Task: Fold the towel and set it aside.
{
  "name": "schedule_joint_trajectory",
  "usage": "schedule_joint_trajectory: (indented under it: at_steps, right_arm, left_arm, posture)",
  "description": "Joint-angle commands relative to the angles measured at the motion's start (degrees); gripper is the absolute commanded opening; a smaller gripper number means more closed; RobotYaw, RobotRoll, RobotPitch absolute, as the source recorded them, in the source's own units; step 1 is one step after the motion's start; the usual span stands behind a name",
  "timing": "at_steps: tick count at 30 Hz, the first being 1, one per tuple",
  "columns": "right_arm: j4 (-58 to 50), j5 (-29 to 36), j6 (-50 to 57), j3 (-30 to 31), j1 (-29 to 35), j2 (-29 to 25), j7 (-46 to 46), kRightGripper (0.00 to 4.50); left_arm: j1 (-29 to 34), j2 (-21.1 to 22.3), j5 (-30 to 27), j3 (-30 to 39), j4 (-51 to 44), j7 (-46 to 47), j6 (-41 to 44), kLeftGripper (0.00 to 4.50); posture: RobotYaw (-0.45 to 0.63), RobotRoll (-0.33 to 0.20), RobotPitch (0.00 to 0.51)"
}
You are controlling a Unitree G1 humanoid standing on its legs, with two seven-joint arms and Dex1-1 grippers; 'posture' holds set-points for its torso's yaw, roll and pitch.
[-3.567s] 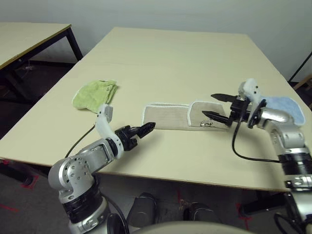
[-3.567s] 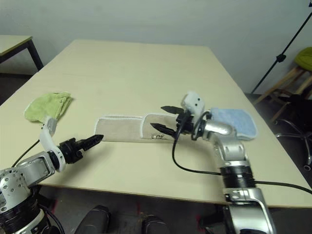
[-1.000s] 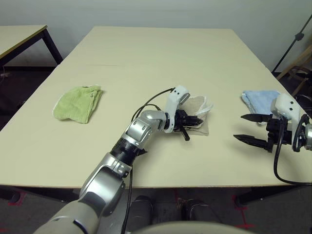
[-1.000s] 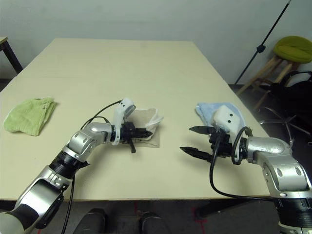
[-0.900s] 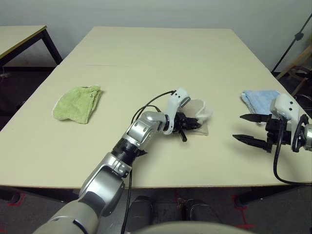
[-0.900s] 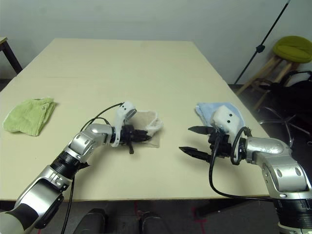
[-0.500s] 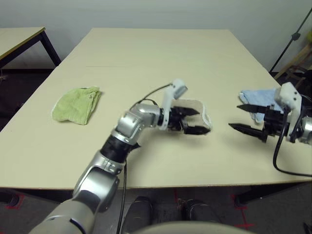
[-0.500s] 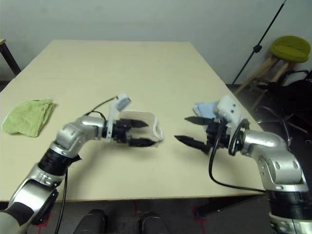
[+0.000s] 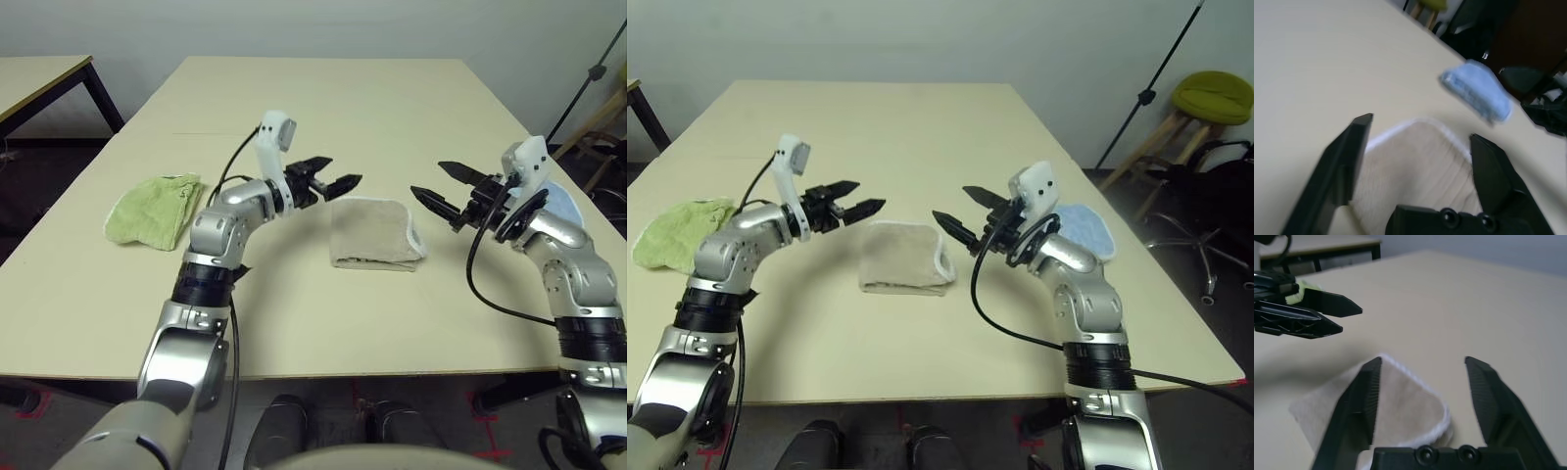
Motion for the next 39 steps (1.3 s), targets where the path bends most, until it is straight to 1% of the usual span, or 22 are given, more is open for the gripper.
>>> schedule_joint_trajectory:
  at_steps: [1, 2, 5, 6, 7, 9, 19, 21, 25, 27, 30, 33, 36, 37, 39]
  right_arm:
    - [1.0, -1.5, 0.6, 2.0, 2.0, 1.2, -1.2, 2.12]
    - [0.6, -1.3, 1.0, 2.4, 2.5, 1.5, -1.2, 1.64]
    - [0.0, -1.4, 1.5, 4.1, 3.2, 2.6, -1.1, 0.59]
    - [0.2, -1.6, 1.4, 4.6, 3.2, 2.9, -1.3, 0.17]
    - [0.7, -1.9, 1.3, 5.0, 3.0, 3.2, -1.3, 0.0]
    - [1.7, -2.5, 1.2, 5.9, 2.4, 3.8, -1.5, 0.0]
    - [7.6, -5.9, 0.5, 9.0, 1.4, 4.4, -0.6, 0.0]
    - [9.2, -6.6, 0.4, 9.5, 1.6, 4.4, -0.8, 0.0]
    - [14.7, -10.8, 1.9, 11.7, 2.2, 3.3, -1.9, 0.0]
    - [15.8, -11.3, 2.5, 11.9, 2.2, 3.4, -2.1, 0.0]
    - [15.9, -10.4, 3.1, 11.1, 2.0, 4.1, -2.0, 0.0]
    - [15.2, -8.1, 2.1, 8.9, 1.1, 4.4, -0.9, 0.0]
    - [13.7, -3.9, 1.0, 5.2, -0.7, 5.2, 0.4, 0.0]
    - [13.7, -2.2, -0.1, 3.2, -2.1, 5.8, 0.2, 0.0]
    - [14.4, -1.1, -2.7, 1.0, -4.6, 6.9, -0.6, 0.0]
  left_arm:
    - [2.2, 0.3, 4.4, -4.0, 0.8, -0.1, -4.3, 2.88]
    - [2.5, -0.2, 4.9, -4.3, 1.6, 0.4, -5.1, 2.44]
    - [2.7, -1.2, 6.2, -4.9, 3.8, 0.9, -7.0, 1.45]
    - [2.7, -1.5, 6.5, -5.0, 4.4, 0.9, -7.5, 1.06]
    - [2.6, -1.8, 6.9, -5.1, 5.3, 0.9, -8.0, 0.69]
    - [2.3, -2.3, 7.4, -5.2, 6.6, 0.6, -8.8, 0.04]
    - [2.7, -3.7, 9.7, -6.8, 10.5, -0.2, -10.8, 0.04]
    - [3.2, -3.6, 10.4, -7.3, 11.2, -0.5, -11.0, 0.04]
    - [5.3, -2.4, 12.8, -8.9, 13.8, -1.0, -12.9, 0.04]
    - [6.0, -1.9, 13.1, -8.9, 14.1, -1.4, -13.4, 0.04]
    - [6.3, -1.6, 12.9, -8.2, 13.9, -1.7, -13.4, 0.04]
    - [5.4, -1.5, 11.5, -6.8, 12.9, -2.2, -12.4, 0.04]
    - [3.2, -2.8, 7.8, -3.7, 10.3, -2.2, -9.9, 0.04]
    - [1.4, -4.1, 6.0, -1.9, 9.9, -1.2, -8.8, 0.04]
    - [-1.4, -5.4, 5.0, -0.3, 10.2, -0.3, -9.0, 0.04]
  posture:
    - [0.03, 0.0, 0.021]
    - [0.03, 0.0, 0.021]
    - [0.03, 0.0, 0.021]
    - [0.03, 0.0, 0.021]
    - [0.02, 0.0, 0.016]
    - [0.02, 0.0, 0.016]
    - [0.02, 0.0, 0.015]
    - [0.02, 0.0, 0.015]
    - [0.03, 0.0, 0.014]
    - [0.02, 0.0, 0.016]
    - [0.03, 0.0, 0.017]
    - [0.03, 0.0, 0.017]
    - [0.02, 0.0, 0.019]
    - [0.02, 0.0, 0.019]
    - [0.02, 0.0, 0.017]
